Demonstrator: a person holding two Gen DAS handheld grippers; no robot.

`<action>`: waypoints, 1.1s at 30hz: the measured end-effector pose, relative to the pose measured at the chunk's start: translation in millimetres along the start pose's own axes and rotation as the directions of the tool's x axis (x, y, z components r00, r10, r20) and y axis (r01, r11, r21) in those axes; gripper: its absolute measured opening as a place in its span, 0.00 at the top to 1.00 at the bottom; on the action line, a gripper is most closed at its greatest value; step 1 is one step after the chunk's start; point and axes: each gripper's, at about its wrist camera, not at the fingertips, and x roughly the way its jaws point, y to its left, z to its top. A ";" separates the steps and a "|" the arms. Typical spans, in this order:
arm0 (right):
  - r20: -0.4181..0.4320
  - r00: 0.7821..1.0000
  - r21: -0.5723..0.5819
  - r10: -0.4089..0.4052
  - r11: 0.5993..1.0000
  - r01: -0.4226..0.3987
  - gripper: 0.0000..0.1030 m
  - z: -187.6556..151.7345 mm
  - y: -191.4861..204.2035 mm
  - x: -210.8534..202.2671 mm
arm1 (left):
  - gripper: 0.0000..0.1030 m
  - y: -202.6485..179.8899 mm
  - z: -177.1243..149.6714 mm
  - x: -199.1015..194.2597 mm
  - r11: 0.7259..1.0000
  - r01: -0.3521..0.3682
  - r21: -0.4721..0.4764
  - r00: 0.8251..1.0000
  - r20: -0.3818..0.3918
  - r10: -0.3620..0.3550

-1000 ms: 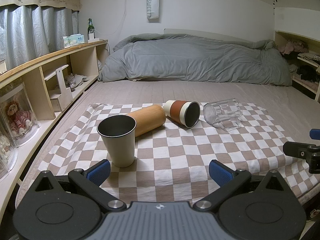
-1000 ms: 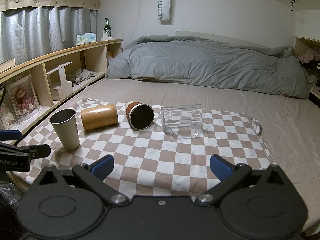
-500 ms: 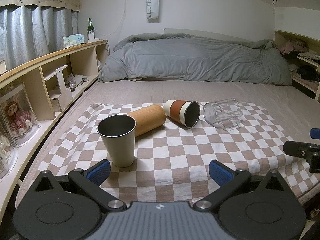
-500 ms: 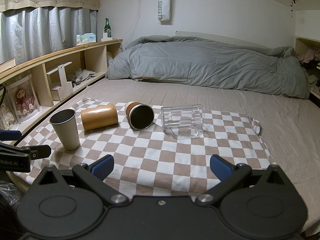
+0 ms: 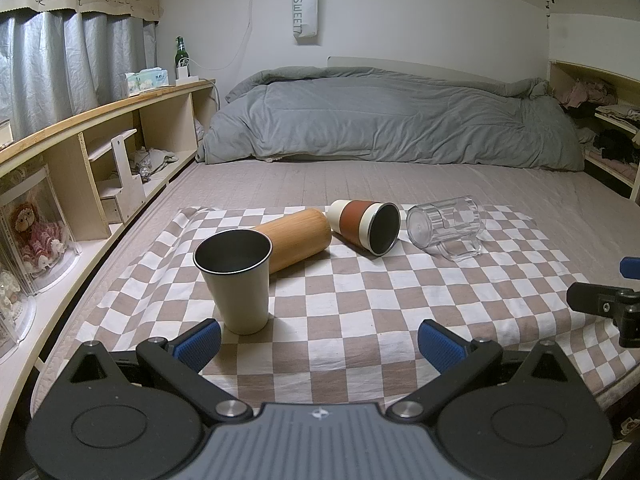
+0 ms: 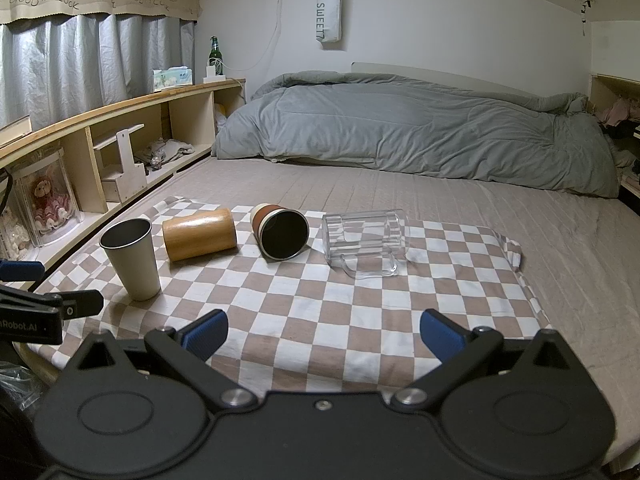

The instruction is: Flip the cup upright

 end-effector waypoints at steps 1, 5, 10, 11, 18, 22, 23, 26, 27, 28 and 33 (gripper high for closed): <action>0.000 1.000 0.000 0.000 1.000 0.000 0.00 0.0 0.1 -0.2 | 0.00 0.0 0.0 0.0 1.000 0.000 0.000 1.000 0.000 0.000; 0.002 1.000 0.004 0.003 1.000 -0.003 0.00 0.3 -0.2 -0.2 | 0.00 -0.1 0.0 0.0 1.000 0.001 0.000 1.000 -0.001 -0.001; -0.006 1.000 0.009 0.026 1.000 -0.026 0.00 3.9 -2.3 7.3 | 0.00 -0.6 0.2 0.3 1.000 0.005 -0.001 1.000 -0.003 -0.005; -0.002 1.000 0.004 0.023 1.000 -0.023 0.00 7.0 -6.3 4.7 | 0.00 -1.1 0.2 0.6 1.000 0.006 0.001 1.000 -0.004 -0.006; 0.038 0.999 -0.109 -0.001 0.994 0.005 0.00 29.7 -8.2 35.0 | 0.00 -7.0 3.5 12.2 1.000 0.023 0.000 1.000 -0.015 -0.023; 0.018 1.000 -0.136 -0.014 0.991 0.016 0.00 40.1 -17.9 75.5 | 0.00 -4.7 5.6 16.8 0.999 0.038 -0.011 0.999 -0.026 -0.038; 0.012 1.000 -0.133 -0.020 0.991 0.022 0.00 42.2 -21.2 86.4 | 0.00 -5.2 5.9 18.3 0.999 0.041 -0.010 0.999 -0.028 -0.041; -0.017 1.000 -0.078 -0.008 0.997 0.007 0.00 50.4 -37.2 122.8 | 0.00 -6.8 6.7 24.6 0.999 0.044 -0.004 0.998 -0.035 -0.044; -0.033 0.999 -0.029 -0.003 1.000 0.002 0.00 54.5 -44.5 136.5 | 0.00 -6.9 7.4 27.0 0.999 0.045 -0.004 0.998 -0.040 -0.045; -0.048 0.999 0.021 0.009 1.000 -0.008 0.00 56.8 -50.6 147.0 | 0.00 -6.8 8.0 29.4 0.999 0.047 -0.005 0.998 -0.045 -0.048; -0.094 0.995 0.259 0.045 0.966 -0.019 0.00 71.3 -72.7 198.6 | 0.00 -5.5 11.6 43.2 0.998 0.056 -0.012 0.996 -0.068 -0.057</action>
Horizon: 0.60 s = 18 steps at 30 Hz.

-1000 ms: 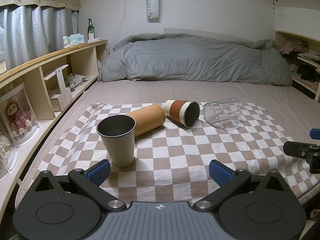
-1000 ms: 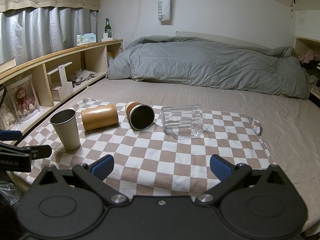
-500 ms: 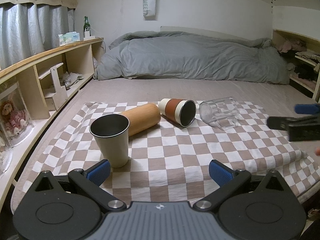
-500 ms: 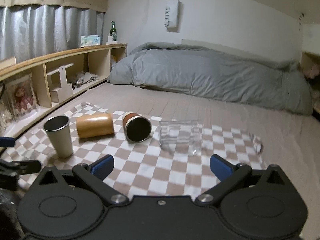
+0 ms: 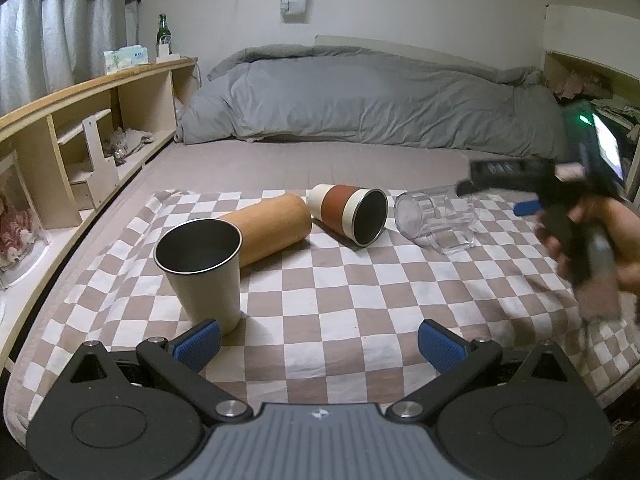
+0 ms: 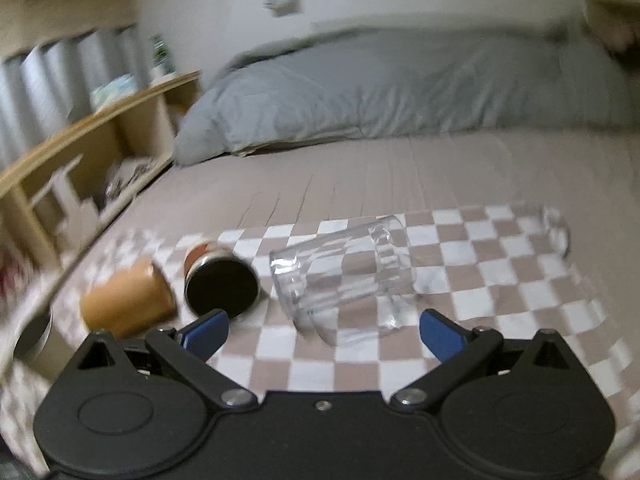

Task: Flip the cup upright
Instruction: 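Move the right gripper to the clear mug and close on its body, then lift the clear mug with the right gripper and rotate it toward the left gripper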

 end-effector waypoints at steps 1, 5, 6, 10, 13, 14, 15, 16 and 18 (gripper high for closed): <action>-0.001 1.000 0.026 -0.009 1.000 0.009 0.00 3.8 0.0 7.9 | 0.00 0.3 0.7 2.5 1.000 0.002 0.000 1.000 -0.003 -0.002; -0.059 0.998 0.215 0.017 0.977 -0.003 0.04 14.5 -4.0 44.2 | 0.00 4.1 4.3 14.0 1.000 0.006 -0.006 1.000 -0.022 -0.006; -0.080 0.996 0.280 0.035 0.960 -0.012 0.09 15.3 -7.2 53.8 | 0.00 5.7 5.0 16.6 1.000 0.007 -0.009 1.000 -0.027 -0.007; -0.128 0.987 0.543 0.097 0.840 -0.012 0.11 10.3 -22.6 89.3 | 0.00 11.6 7.5 24.5 1.000 0.011 -0.026 0.999 -0.042 -0.012; -0.121 0.988 0.666 0.095 0.746 0.009 0.12 2.7 -29.2 105.6 | 0.00 15.6 8.1 28.1 0.999 0.013 -0.031 0.999 -0.050 -0.015; -0.114 0.989 0.704 0.094 0.710 0.014 0.12 -0.2 -32.0 110.3 | 0.00 17.1 8.4 29.4 0.999 0.012 -0.032 0.999 -0.053 -0.013; -0.107 0.990 0.734 0.092 0.679 0.017 0.12 -2.9 -34.1 114.2 | 0.00 18.8 8.5 30.2 0.999 0.010 -0.035 0.998 -0.056 -0.012; -0.102 0.991 0.759 0.090 0.651 0.019 0.12 -6.2 -35.7 118.4 | 0.00 20.6 8.7 30.9 0.999 0.008 -0.039 0.998 -0.059 -0.010; -0.093 0.992 0.794 0.089 0.607 0.020 0.12 -10.1 -37.8 124.7 | 0.00 24.1 8.7 31.8 0.999 0.002 -0.046 0.998 -0.063 -0.005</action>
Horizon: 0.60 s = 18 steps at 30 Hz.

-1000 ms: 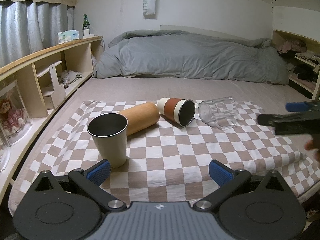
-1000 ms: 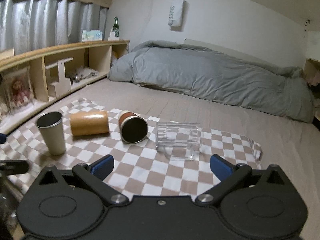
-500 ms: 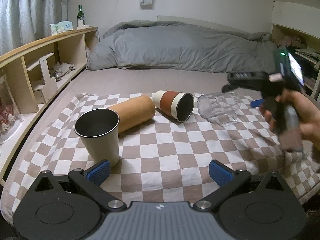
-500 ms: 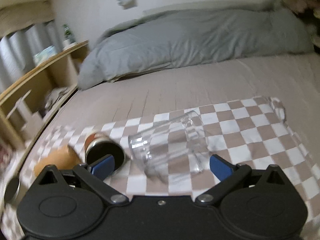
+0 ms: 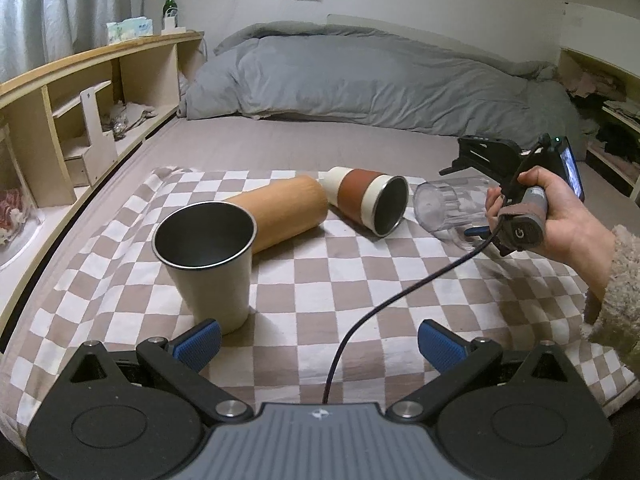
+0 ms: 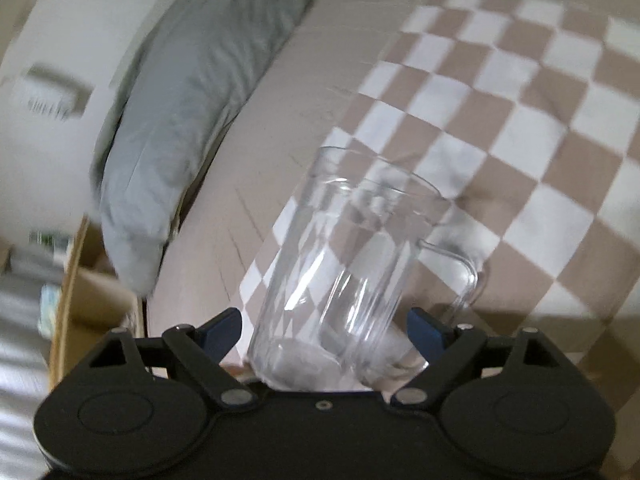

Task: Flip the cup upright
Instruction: 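Lift the clear mug with the right gripper and rotate it toward the left gripper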

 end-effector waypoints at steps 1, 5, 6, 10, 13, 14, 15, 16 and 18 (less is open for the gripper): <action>0.000 1.000 0.019 0.007 1.000 -0.006 0.13 -0.4 -1.3 4.2 | 0.00 1.4 0.3 0.5 1.000 -0.001 -0.003 1.000 -0.002 0.001; 0.012 1.000 0.038 0.023 0.999 -0.023 0.17 3.9 -1.5 17.4 | 0.00 4.4 0.9 -0.5 1.000 -0.004 -0.011 1.000 -0.001 0.004; 0.017 0.999 0.054 0.034 0.998 -0.035 0.18 6.5 -2.2 17.1 | 0.00 4.2 1.2 -0.6 1.000 -0.003 -0.010 1.000 0.000 0.003; 0.004 0.998 0.100 0.070 0.993 -0.070 0.25 19.0 -9.6 21.1 | 0.00 3.7 0.8 -2.4 1.000 -0.005 -0.006 1.000 0.008 0.005; -0.013 0.998 0.063 0.066 0.996 -0.065 0.26 19.7 -13.3 15.3 | 0.00 2.4 0.8 -3.7 1.000 -0.005 -0.004 1.000 0.012 0.006; -0.032 0.997 0.054 0.068 0.996 -0.066 0.26 20.7 -14.7 12.9 | 0.00 1.4 0.5 -4.3 1.000 -0.006 0.000 1.000 0.015 0.006; -0.055 0.996 0.044 0.070 0.997 -0.067 0.26 21.8 -16.4 10.0 | 0.00 -0.1 0.2 -4.6 1.000 -0.007 0.004 1.000 0.017 0.007; -0.083 0.994 0.025 0.071 0.997 -0.070 0.26 23.4 -17.8 6.7 | 0.00 -1.4 -0.3 -5.1 1.000 -0.009 0.006 1.000 0.019 0.008; -0.141 0.988 -0.035 0.062 0.997 -0.067 0.26 25.9 -17.6 0.6 | 0.00 -3.6 -0.3 -5.7 1.000 -0.009 0.010 1.000 0.022 0.009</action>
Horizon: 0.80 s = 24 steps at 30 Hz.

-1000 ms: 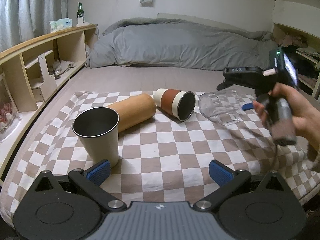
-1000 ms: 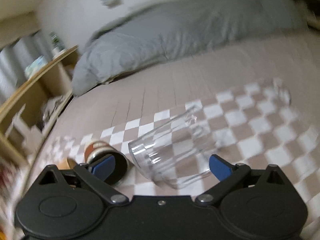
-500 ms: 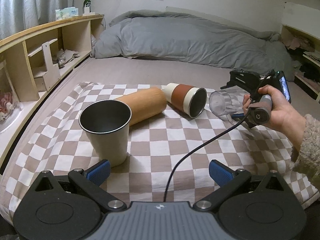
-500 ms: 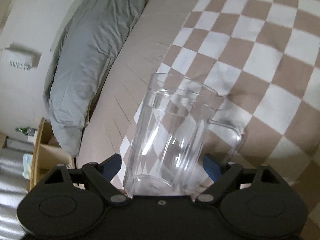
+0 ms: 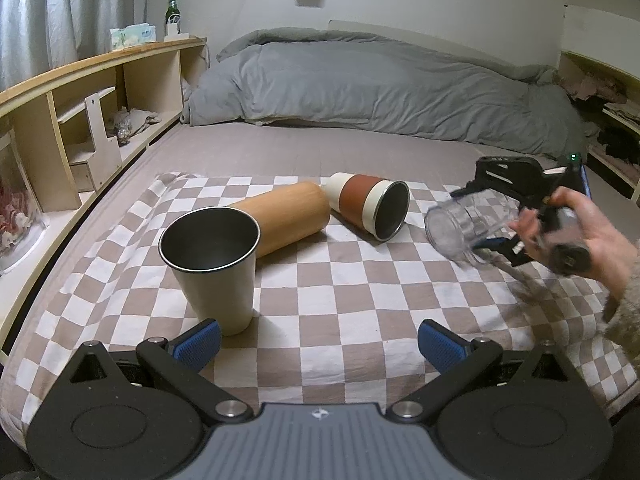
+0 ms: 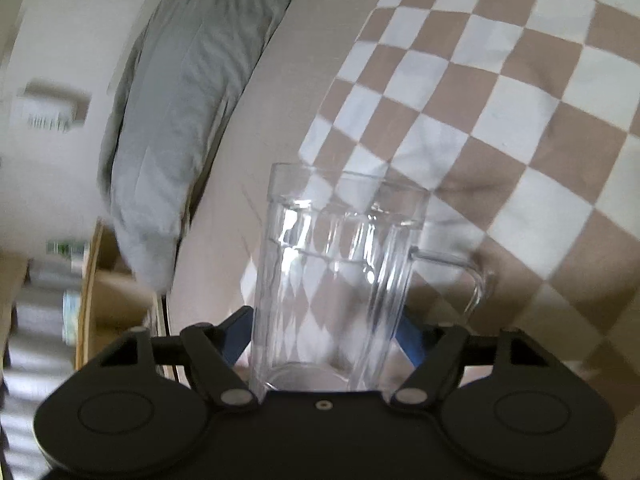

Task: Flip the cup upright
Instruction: 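Lift the clear mug with the right gripper and rotate it toward the left gripper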

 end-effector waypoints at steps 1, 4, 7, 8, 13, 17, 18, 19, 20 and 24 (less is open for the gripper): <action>-0.027 1.000 -0.028 -0.005 1.000 0.005 0.26 0.6 -0.7 -4.4 | 0.00 -1.4 -0.2 -0.5 1.000 -0.001 0.003 1.000 0.002 0.001; -0.078 0.997 -0.091 -0.026 0.996 0.019 0.26 -2.4 -4.4 -16.9 | 0.00 -6.0 -0.2 -1.1 1.000 0.000 0.011 1.000 0.008 0.000; -0.138 0.990 -0.110 -0.032 0.994 0.017 0.26 -9.4 -15.1 -30.0 | 0.00 -12.0 -0.6 -1.2 1.000 0.000 0.023 1.000 0.013 -0.001; -0.159 0.987 -0.112 -0.035 0.994 0.017 0.26 -12.8 -19.0 -33.7 | 0.00 -14.4 -0.5 -0.8 1.000 0.000 0.028 1.000 0.014 -0.001; -0.264 0.963 -0.124 -0.052 0.992 0.019 0.26 -25.6 -39.2 -54.1 | 0.00 -27.6 0.2 3.0 0.999 0.010 0.047 1.000 0.012 -0.010; -0.301 0.951 -0.146 -0.069 0.989 0.025 0.26 -29.2 -44.4 -63.6 | 0.00 -42.0 1.9 8.6 0.996 0.051 0.070 0.999 0.002 -0.051; -0.297 0.952 -0.155 -0.070 0.988 0.025 0.26 -28.4 -44.2 -64.6 | 0.00 -46.5 2.6 10.7 0.995 0.063 0.077 0.998 -0.001 -0.063; -0.292 0.954 -0.161 -0.073 0.987 0.026 0.25 -28.0 -44.0 -65.1 | 0.00 -51.1 3.3 13.2 0.994 0.077 0.084 0.997 -0.007 -0.077; -0.287 0.955 -0.164 -0.074 0.986 0.027 0.25 -28.1 -44.7 -66.1 | 0.00 -55.5 4.1 16.3 0.991 0.097 0.089 0.995 -0.015 -0.096; -0.286 0.956 -0.191 -0.063 0.982 0.008 0.16 -28.1 -42.8 -71.5 | 0.00 -75.9 8.4 29.2 0.979 0.167 0.117 0.986 -0.046 -0.162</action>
